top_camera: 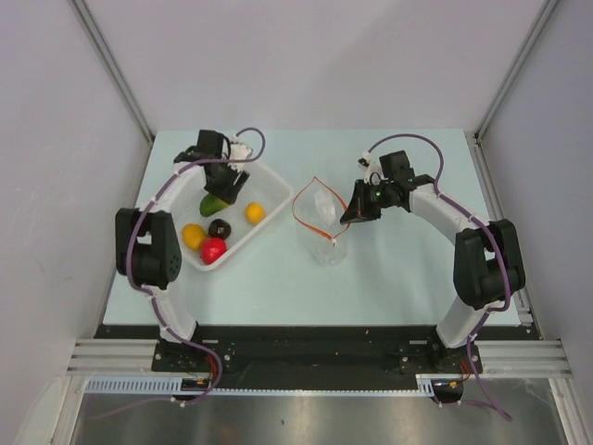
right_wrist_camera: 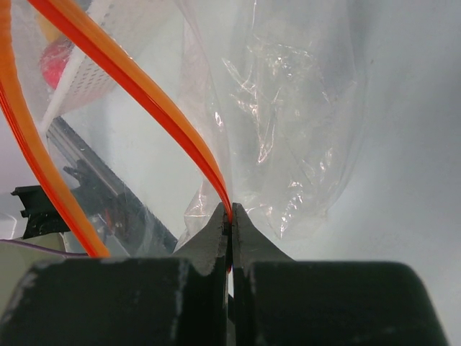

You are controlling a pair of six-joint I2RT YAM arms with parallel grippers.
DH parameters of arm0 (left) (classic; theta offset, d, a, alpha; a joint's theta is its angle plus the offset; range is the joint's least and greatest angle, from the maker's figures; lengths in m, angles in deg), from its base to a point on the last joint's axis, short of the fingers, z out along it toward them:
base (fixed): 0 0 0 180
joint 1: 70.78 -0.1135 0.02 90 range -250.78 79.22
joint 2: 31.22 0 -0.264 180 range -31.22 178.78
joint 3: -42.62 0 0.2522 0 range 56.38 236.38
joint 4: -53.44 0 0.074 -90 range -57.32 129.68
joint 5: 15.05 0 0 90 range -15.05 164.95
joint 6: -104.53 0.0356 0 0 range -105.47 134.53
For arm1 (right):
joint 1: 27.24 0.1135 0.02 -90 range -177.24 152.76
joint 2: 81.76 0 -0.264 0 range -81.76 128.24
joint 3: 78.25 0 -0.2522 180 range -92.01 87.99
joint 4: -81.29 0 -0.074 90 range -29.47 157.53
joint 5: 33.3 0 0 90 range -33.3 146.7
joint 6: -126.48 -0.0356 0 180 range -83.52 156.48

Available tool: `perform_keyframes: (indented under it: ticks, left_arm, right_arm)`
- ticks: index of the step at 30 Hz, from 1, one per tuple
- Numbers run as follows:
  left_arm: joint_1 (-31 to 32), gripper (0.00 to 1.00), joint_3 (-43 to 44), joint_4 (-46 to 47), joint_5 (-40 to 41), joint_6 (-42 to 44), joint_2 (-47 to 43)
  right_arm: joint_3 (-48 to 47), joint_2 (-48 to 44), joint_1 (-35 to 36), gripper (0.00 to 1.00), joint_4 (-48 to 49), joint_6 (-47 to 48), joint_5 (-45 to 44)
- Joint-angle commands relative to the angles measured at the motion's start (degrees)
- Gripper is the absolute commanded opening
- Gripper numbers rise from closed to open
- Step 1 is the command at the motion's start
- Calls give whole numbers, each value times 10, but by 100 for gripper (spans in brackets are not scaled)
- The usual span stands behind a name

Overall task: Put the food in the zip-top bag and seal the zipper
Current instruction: Pick up the fake fruit from the bin, then place the fake fruit in the zipper food storage bag.

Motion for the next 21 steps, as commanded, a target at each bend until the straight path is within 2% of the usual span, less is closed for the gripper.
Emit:
perform_keyframes:
  ticks: [1, 4, 5, 7, 8, 11, 14, 17, 21]
  left_arm:
    - [8, 45, 97, -7, -171, -57, -150]
    - [45, 47, 115, 14, -245, -102, -201]
    - [73, 46, 94, 56, -284, -127, -215]
    - [106, 48, 59, 117, -314, -163, -260]
    - [139, 48, 12, 190, -329, -174, -275]
    - [214, 48, -65, 313, -331, -182, -294]
    - [273, 46, -59, 328, -332, -184, -254]
    - [305, 45, -58, 330, -342, -200, -223]
    - [333, 48, -89, 332, -303, -155, -187]
  right_arm:
    - [-16, 5, 3, 0, 9, -2, 13]
    - [-16, 10, 2, 0, 9, -5, 22]
    - [-14, 12, 1, 0, 11, -5, 26]
    - [-12, 13, 1, 0, 11, -5, 35]
    - [-12, 15, 2, 0, 12, -4, 41]
    - [-12, 16, 0, 0, 17, -8, 48]
    - [-16, 20, -1, 0, 18, -11, 59]
    - [-17, 20, -3, 0, 18, -13, 69]
    - [-16, 20, -7, 0, 21, -16, 80]
